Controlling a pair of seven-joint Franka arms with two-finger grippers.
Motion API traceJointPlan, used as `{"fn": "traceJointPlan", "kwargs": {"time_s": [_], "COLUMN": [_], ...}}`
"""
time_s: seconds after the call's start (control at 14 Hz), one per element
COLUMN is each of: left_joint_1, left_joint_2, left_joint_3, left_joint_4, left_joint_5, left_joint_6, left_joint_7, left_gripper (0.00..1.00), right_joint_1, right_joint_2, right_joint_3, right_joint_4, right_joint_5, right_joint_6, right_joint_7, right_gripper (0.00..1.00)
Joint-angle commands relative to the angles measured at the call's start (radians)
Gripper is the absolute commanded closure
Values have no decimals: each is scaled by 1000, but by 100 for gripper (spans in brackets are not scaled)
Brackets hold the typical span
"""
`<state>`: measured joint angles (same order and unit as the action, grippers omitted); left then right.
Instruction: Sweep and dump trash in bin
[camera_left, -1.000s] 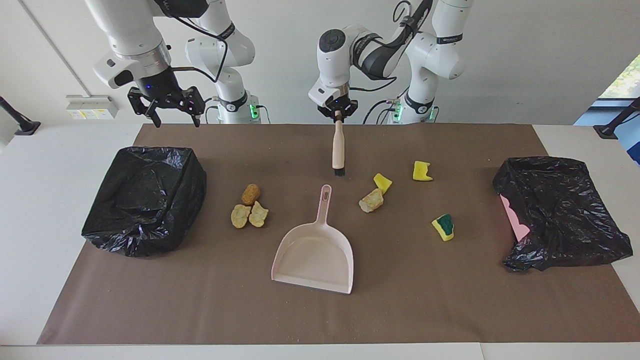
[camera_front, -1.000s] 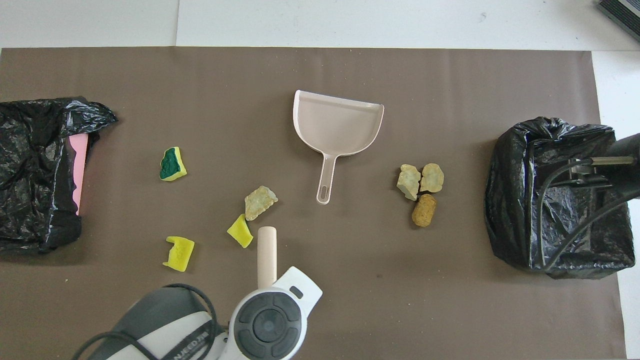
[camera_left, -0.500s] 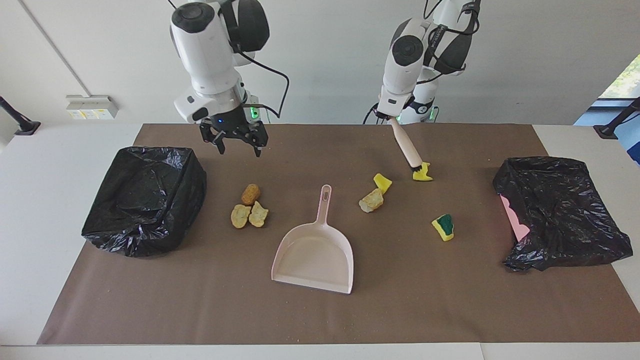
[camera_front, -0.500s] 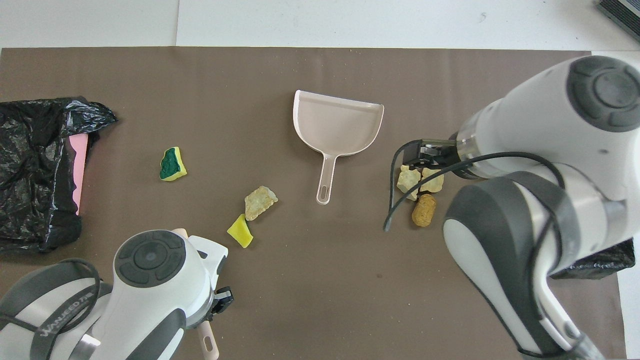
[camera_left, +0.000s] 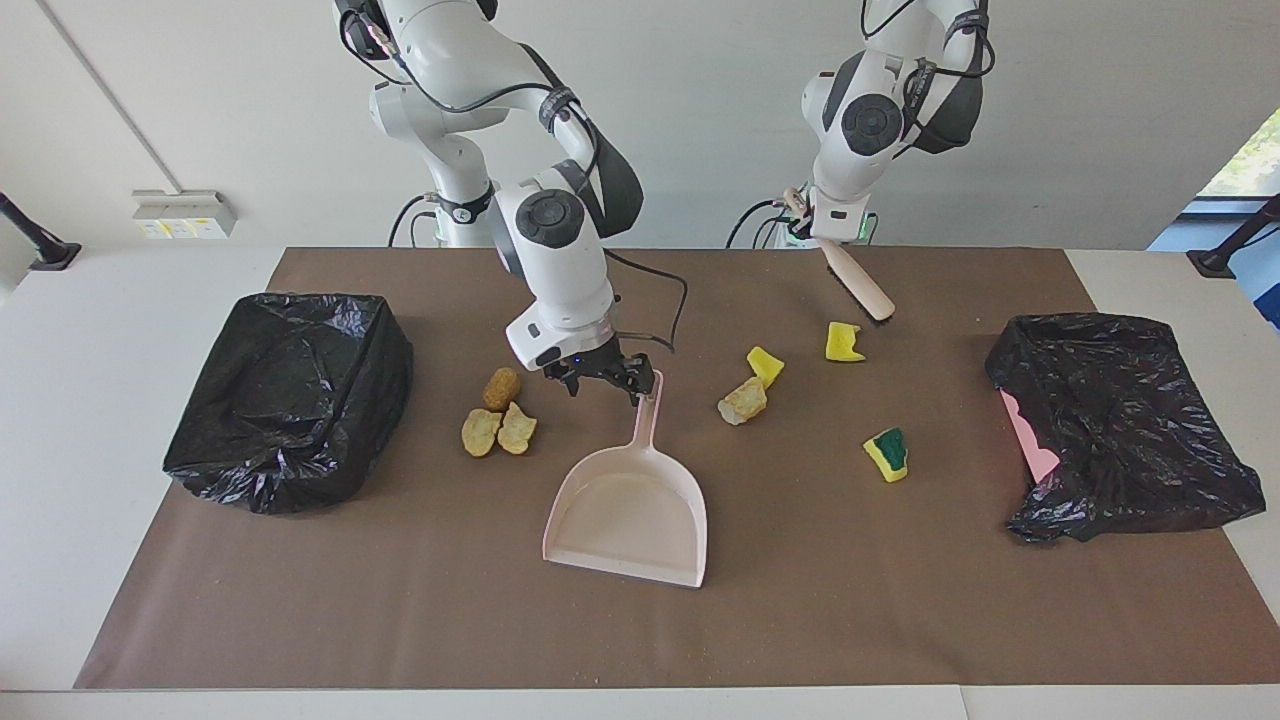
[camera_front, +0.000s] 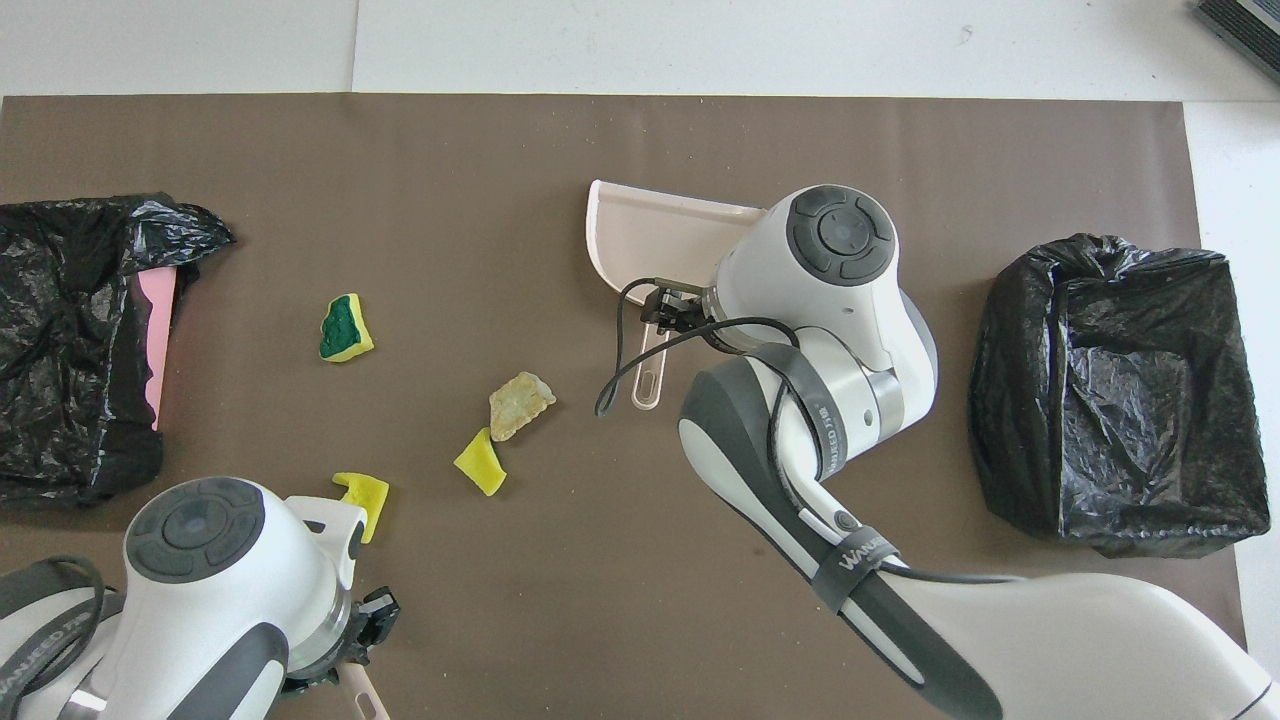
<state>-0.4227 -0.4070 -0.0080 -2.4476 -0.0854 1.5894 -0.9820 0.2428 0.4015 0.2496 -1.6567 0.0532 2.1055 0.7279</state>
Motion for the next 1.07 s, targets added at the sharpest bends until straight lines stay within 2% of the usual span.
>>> {"fn": "traceJointPlan", "kwargs": {"time_s": [0.0, 0.21, 0.5, 0.64, 0.93, 1.0], "left_joint_1": [27, 19, -17, -31, -71, -91], "left_joint_2": [-56, -35, 54, 114, 200, 211], "left_joint_3": [-15, -16, -18, -18, -20, -20], "left_joint_4": [-115, -195, -165, -108, -7, 11], "left_joint_5": [-5, -5, -31, -82, -171, -171], "left_joint_6": [90, 261, 444, 466, 534, 534], "left_joint_7": [-10, 2, 42, 49, 118, 127], "left_gripper": [100, 100, 100, 100, 100, 100], "right_joint_1": [41, 46, 46, 46, 50, 49], "right_joint_2": [54, 52, 63, 63, 77, 79], "right_joint_3": [4, 4, 4, 4, 4, 4], "right_joint_4": [11, 5, 3, 3, -3, -2], "right_joint_5": [19, 17, 16, 16, 16, 13], "right_joint_6": [30, 34, 41, 44, 68, 64], "right_joint_7": [21, 21, 15, 13, 21, 21], "right_gripper": [0, 0, 0, 13, 20, 29]}}
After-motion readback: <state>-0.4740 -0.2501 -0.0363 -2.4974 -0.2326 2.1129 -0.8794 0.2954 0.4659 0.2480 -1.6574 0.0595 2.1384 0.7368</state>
